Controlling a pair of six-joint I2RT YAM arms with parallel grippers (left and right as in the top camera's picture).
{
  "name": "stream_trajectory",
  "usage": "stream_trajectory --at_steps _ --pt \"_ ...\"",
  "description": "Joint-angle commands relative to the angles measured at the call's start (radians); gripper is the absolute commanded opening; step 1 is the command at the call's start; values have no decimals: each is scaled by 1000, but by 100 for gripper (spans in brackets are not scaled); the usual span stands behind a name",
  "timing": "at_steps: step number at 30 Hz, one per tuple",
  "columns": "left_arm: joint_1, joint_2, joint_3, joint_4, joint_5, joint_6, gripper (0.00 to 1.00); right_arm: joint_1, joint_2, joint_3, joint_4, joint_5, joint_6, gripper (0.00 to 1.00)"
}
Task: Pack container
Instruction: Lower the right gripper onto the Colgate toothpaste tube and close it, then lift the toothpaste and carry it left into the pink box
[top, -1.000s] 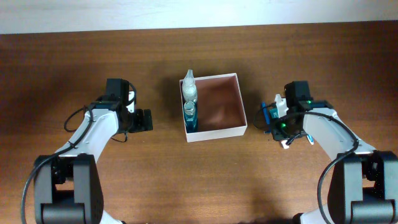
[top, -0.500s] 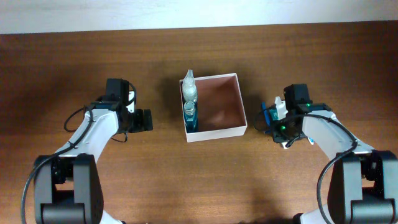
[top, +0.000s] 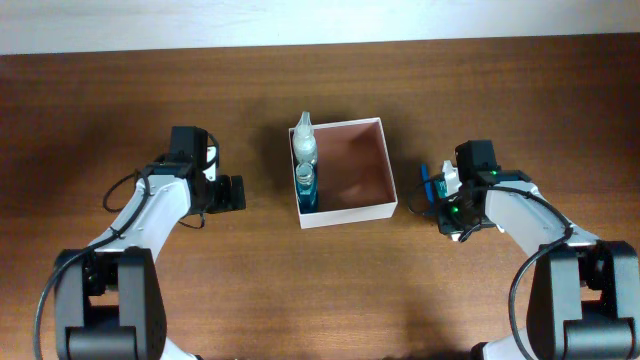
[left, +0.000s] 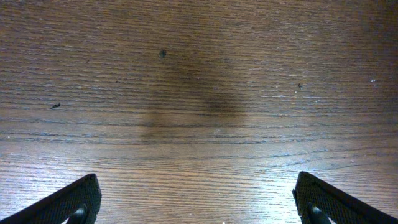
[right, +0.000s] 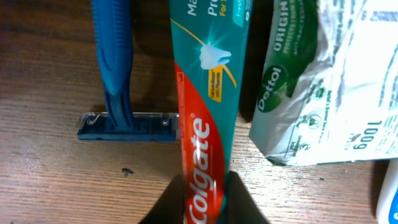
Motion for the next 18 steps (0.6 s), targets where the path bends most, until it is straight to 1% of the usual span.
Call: stream_trajectory --at_steps 1,5,12,18 --pt "1 8 -5 2 -7 -2 99 3 10 -7 -3 16 5 9" --pt "1 8 -5 2 -7 -2 99 3 2 34 -47 16 23 4" --pt "1 8 -5 2 -7 -2 99 5 -69 186 -180 14 97 4" --pt "1 8 -5 2 -7 -2 99 14 -130 288 -252 -117 101 4"
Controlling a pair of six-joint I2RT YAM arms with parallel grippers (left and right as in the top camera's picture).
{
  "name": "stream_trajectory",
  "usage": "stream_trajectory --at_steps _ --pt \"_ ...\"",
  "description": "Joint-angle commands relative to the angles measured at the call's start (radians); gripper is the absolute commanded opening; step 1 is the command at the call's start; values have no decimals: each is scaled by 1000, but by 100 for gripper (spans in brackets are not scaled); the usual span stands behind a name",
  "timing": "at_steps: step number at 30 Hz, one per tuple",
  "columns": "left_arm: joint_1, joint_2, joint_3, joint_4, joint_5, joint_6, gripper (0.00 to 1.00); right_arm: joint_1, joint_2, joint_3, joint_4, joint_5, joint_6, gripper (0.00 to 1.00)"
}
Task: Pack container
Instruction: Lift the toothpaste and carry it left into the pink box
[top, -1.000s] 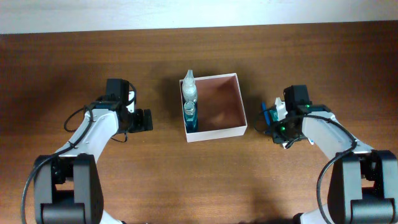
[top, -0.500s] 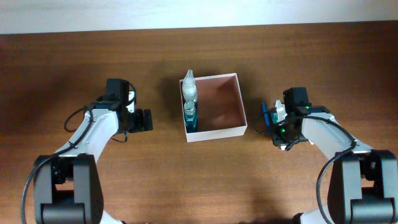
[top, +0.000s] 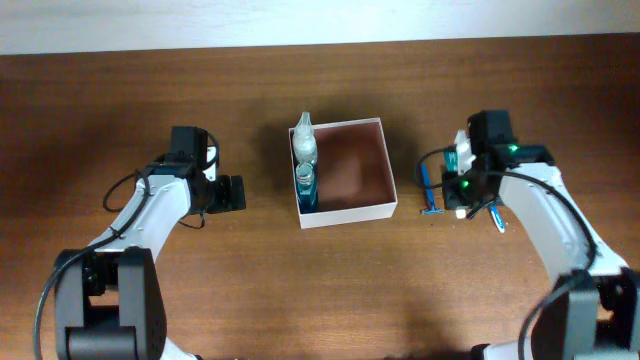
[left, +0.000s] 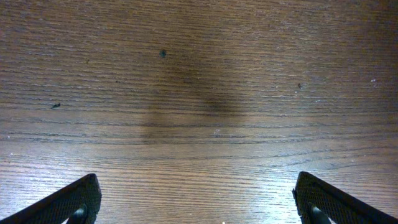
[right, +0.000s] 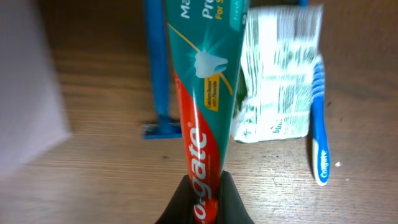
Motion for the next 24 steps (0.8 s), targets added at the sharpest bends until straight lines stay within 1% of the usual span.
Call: stream_trajectory --at_steps 1,8,13,17,24 --pt "1 8 -5 2 -8 -2 99 21 -52 61 -23 -89 31 4" --pt "1 8 -5 2 -7 -2 99 162 -60 88 -18 -91 72 4" --pt "1 8 -5 2 -7 -2 99 276 -60 88 63 -90 148 4" --pt "1 8 -5 2 -7 -2 99 340 -60 88 121 -86 196 4" --pt "1 8 -5 2 -7 -2 99 423 -50 88 184 -83 217 4"
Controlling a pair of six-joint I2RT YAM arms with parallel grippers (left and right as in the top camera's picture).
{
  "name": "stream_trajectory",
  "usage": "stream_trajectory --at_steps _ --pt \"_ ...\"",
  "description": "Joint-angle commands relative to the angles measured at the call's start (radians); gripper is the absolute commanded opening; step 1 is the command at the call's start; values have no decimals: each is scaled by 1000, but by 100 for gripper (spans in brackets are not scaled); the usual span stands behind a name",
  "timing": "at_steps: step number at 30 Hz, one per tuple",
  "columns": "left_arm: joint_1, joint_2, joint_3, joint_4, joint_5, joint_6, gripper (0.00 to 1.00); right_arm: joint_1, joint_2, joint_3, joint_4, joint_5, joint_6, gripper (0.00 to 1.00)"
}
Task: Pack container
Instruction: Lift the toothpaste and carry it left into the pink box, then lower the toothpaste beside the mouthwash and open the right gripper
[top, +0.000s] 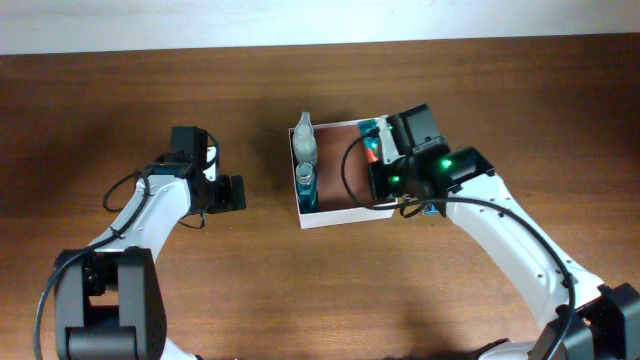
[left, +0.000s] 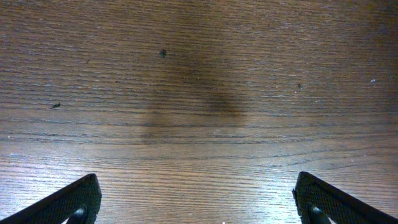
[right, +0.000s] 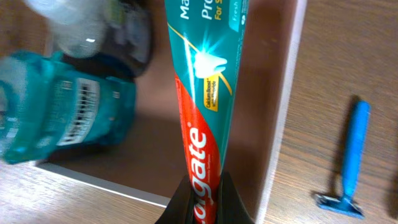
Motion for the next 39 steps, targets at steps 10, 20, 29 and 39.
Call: stream_trajectory --at_steps 10,20,29,39 --pt "1 8 -5 2 -7 -2 100 50 90 18 72 17 58 4" --pt "1 8 -5 2 -7 -2 99 50 163 18 116 23 58 4" --pt "1 8 -5 2 -7 -2 100 50 243 18 151 26 57 5" --pt "1 8 -5 2 -8 -2 99 50 248 18 166 25 57 35"
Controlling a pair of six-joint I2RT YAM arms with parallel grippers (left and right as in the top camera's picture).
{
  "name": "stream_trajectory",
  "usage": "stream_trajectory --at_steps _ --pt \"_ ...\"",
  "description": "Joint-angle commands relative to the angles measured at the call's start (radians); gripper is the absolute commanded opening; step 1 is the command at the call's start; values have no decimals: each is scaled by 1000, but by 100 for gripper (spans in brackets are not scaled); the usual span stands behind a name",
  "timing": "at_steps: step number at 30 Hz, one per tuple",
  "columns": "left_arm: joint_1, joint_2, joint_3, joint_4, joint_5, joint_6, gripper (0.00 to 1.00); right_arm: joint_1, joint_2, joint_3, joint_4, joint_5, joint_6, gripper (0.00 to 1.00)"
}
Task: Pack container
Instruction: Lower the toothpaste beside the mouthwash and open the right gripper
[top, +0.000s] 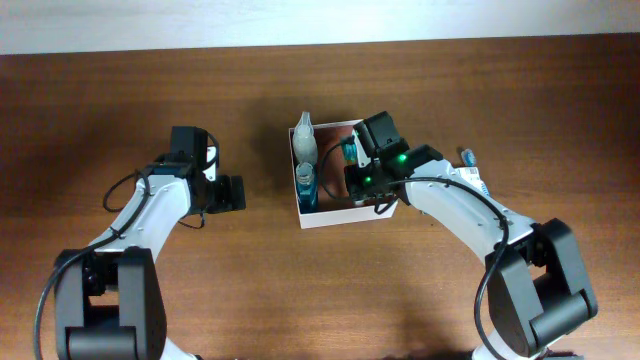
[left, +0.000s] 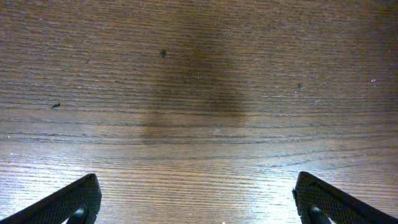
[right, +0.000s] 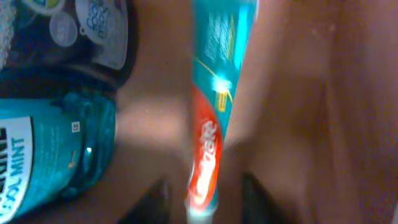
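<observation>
A white box (top: 345, 214) with a brown floor stands mid-table. Along its left wall lie a clear bottle (top: 303, 139) and a blue mouthwash bottle (top: 306, 186), the latter also in the right wrist view (right: 56, 143). The Colgate toothpaste tube (right: 211, 112) lies inside the box beside them, and its teal end shows from overhead (top: 350, 151). My right gripper (right: 205, 199) is low in the box, open, its fingers apart on either side of the tube; the view is blurred. My left gripper (left: 199, 208) is open over bare wood, left of the box (top: 234, 192).
A blue toothbrush (top: 468, 158) shows on the table right of the box, partly under my right arm. Anything else lying there is hidden by that arm. The table's far edge runs along the top of the overhead view.
My right gripper has gone further left and down into the box. Its jaws, then shut on the toothpaste, now stand apart with the tube lying between them. The left arm has not moved.
My right gripper was shut on the toothpaste on the table right of the box, beside a razor, a soap packet and a toothbrush. Then it held the tube lifted there, then over the box. Now it is open in the box around the tube. The left arm stayed still.
</observation>
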Motion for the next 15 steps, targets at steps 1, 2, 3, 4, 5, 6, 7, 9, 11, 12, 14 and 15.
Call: stream_trajectory --at_steps 1,2,3,4,5,6,7,9,11,12,14,15 --pt "1 8 -5 2 -7 -2 99 8 2 18 4 10 4 36" --pt "1 8 -5 2 -7 -2 99 8 2 18 4 10 4 37" --pt "1 8 -5 2 -7 -2 99 8 2 18 4 10 0 38" --pt "1 8 -5 2 -7 -2 99 8 1 19 4 9 0 38" --pt "1 8 -5 2 -7 -2 99 8 -3 19 3 9 0 39" --pt "1 8 -5 2 -7 -2 99 6 -8 19 2 9 0 39" --pt "1 8 -5 2 -7 -2 99 6 -16 19 1 9 0 40" --pt "1 8 -5 2 -8 -2 99 5 -39 25 -8 8 1 40" --pt "1 8 -5 2 -7 -2 99 6 -63 35 -26 5 -1 40" --pt "1 8 -5 2 -7 -2 99 6 -75 42 -38 5 -3 40" --pt "1 8 -5 2 -7 -2 99 6 -100 58 -68 5 -4 41" --pt "1 8 -5 2 -7 -2 99 6 -109 65 -81 5 -6 40"
